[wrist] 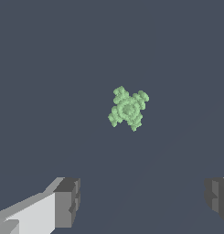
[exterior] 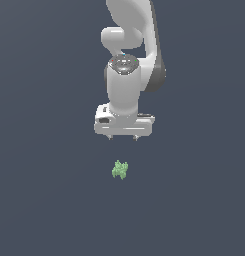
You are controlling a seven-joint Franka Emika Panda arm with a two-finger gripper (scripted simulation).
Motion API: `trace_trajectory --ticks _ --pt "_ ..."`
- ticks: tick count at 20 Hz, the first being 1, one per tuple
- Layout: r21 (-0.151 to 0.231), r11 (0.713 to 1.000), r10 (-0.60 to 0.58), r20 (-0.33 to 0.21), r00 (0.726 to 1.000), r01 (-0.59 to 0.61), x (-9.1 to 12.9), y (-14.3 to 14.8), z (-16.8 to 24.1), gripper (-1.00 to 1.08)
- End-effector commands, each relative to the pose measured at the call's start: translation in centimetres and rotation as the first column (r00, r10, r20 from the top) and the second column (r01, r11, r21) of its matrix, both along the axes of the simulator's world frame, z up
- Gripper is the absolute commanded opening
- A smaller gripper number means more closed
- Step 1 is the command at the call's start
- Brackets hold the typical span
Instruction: Pick up the object and move it to a goal position.
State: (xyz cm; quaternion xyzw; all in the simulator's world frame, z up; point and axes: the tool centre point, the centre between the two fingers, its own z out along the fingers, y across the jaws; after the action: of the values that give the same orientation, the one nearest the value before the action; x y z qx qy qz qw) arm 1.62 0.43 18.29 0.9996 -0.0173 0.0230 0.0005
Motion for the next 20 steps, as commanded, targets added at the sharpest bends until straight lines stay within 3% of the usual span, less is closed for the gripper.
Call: trace_trajectory --ticks 1,12,20 --pt "0.0 1.0 0.0 0.0 1.0 0.0 0.0 0.0 0.0 1.0" --pt "0.009 0.999 0.036 0.023 0.999 -0.036 0.5 2.8 1.0 1.0" --pt "0.011 1.0 0.005 0.018 1.0 -0.006 0.9 2.5 0.5 1.0"
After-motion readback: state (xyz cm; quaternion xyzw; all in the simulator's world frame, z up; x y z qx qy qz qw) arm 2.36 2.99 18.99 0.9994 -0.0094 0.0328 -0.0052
